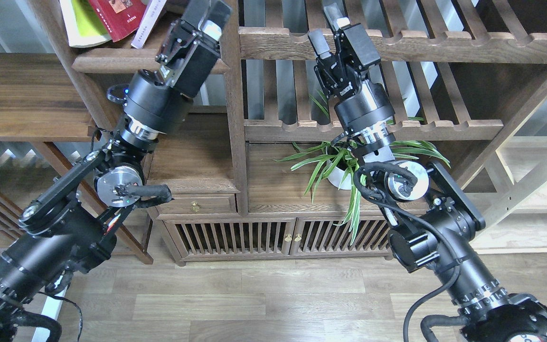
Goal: Organize books on shelf
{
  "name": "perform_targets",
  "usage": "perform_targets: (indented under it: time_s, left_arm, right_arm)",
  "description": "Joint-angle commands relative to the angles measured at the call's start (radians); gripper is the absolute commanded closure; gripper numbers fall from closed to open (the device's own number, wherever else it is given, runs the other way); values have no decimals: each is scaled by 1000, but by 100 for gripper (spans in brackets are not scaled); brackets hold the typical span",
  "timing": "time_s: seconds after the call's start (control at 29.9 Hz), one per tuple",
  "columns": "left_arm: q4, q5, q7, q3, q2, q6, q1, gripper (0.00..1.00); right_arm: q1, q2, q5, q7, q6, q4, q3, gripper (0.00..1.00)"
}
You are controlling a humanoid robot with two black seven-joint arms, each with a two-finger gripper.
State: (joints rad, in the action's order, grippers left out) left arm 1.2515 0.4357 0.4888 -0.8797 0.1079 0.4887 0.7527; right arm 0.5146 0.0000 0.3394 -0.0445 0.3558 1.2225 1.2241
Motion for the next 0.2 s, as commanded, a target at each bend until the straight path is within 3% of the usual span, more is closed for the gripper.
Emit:
perform_targets:
  time_s: [0.0,0.17]
  left_arm:
    - [0,0,0,4,-2,0,0,1]
    - [2,-9,0,4,-1,0,-1,1]
  right_arm:
    - [5,0,0,0,-5,2,0,26]
    - [7,0,0,0,-6,2,-1,26]
